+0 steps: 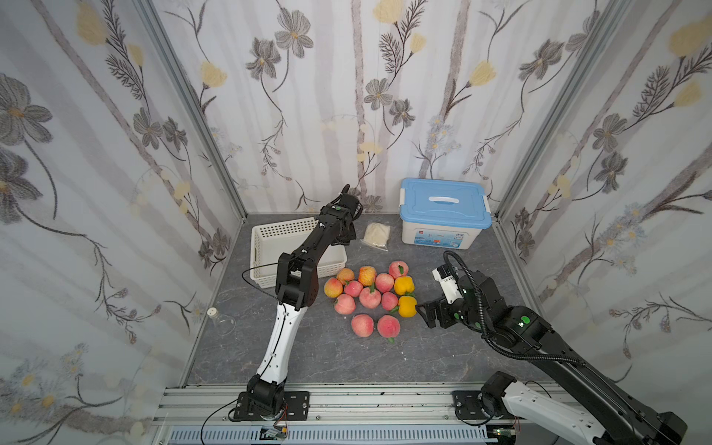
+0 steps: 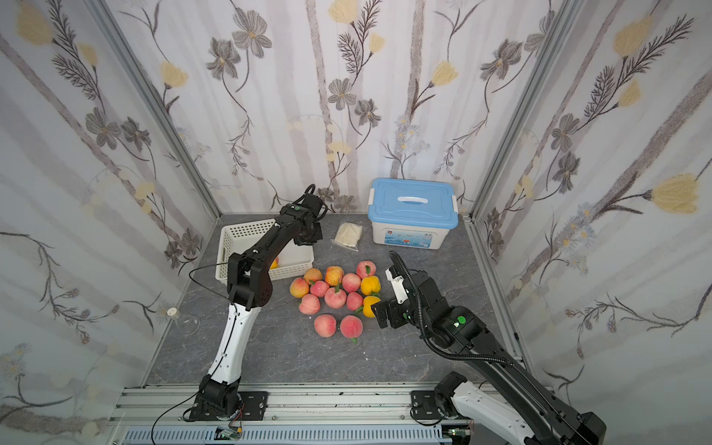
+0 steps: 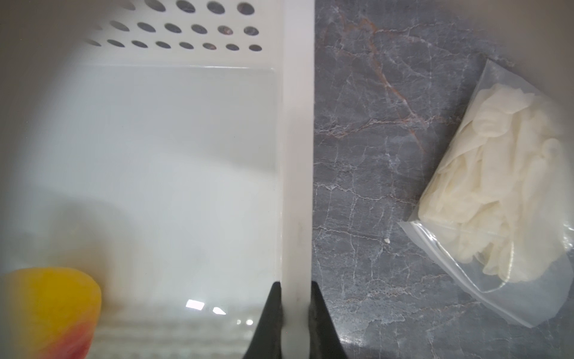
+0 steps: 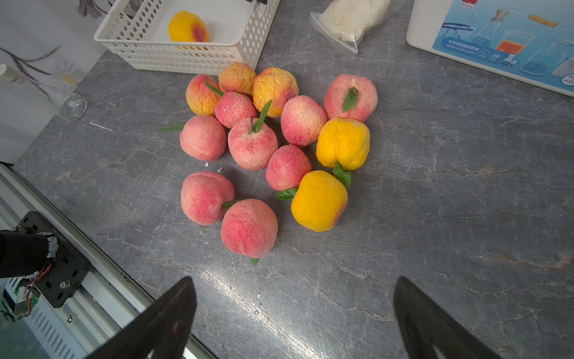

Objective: Put the peaches into the basket
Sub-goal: Move the basket to the center of the board.

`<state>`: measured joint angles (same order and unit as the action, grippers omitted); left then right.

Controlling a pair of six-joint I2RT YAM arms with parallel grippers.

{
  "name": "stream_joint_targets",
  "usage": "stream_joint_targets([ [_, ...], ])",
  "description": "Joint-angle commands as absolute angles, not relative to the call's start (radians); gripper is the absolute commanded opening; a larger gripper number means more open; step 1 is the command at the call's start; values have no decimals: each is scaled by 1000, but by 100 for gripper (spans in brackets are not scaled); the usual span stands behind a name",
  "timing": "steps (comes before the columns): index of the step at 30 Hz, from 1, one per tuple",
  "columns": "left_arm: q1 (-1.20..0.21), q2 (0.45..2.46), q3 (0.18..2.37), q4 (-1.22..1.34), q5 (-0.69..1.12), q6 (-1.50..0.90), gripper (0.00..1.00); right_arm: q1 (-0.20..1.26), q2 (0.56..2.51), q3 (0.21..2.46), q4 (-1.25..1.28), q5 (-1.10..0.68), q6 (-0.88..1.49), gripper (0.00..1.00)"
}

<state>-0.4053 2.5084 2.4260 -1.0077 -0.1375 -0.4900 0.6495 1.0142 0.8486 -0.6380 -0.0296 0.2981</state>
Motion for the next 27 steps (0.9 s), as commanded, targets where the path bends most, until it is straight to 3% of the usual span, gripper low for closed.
stream_joint_targets([
  [1,-419,2528,2462,-1003,-117,-525,3,649,1010,843,-623,-12,310,99],
  [11,-457,2623,2627,-956,-24,-529,0,650,998,834,-620,-6,314,99],
  [27,-625,2625,2635,-863,-42,-618,0,646,1003,831,-631,29,335,99],
])
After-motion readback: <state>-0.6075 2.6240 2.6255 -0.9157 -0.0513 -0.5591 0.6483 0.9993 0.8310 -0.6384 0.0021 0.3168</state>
